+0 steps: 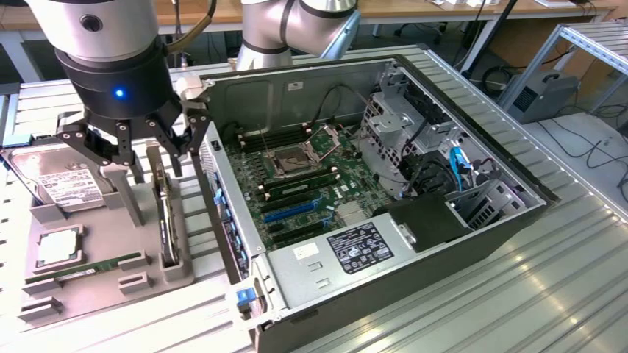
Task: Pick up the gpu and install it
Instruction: 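Pick up the gpu and move the gpu toward the slot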
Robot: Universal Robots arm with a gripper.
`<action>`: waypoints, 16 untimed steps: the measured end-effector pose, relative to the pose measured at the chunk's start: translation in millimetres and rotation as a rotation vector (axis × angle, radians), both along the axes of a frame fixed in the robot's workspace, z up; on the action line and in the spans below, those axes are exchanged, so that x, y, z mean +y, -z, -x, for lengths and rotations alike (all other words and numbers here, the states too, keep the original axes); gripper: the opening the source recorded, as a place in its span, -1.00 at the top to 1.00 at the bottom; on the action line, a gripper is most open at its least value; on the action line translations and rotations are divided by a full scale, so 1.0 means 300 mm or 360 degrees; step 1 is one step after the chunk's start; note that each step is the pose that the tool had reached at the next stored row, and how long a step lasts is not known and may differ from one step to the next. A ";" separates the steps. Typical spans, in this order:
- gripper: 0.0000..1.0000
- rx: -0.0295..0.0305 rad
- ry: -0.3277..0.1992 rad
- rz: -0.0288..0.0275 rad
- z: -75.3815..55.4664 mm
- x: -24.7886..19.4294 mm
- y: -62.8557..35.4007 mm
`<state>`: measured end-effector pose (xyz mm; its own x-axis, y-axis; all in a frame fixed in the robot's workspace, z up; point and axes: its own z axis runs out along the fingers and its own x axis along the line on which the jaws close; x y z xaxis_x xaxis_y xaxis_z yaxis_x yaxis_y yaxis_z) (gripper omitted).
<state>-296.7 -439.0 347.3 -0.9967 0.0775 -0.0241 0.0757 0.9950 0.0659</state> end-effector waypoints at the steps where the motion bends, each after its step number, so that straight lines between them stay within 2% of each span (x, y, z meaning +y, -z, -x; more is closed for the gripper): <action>1: 0.04 0.00000 0.0000 0.00003 0.000 0.000 0.001; 10: 0.04 0.00000 0.0000 0.00034 0.002 0.000 0.007; 16: 0.04 0.00000 0.0000 0.00085 0.003 0.000 0.014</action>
<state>-297.7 -439.1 343.0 -0.9967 0.0773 -0.0245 0.0757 0.9953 0.0606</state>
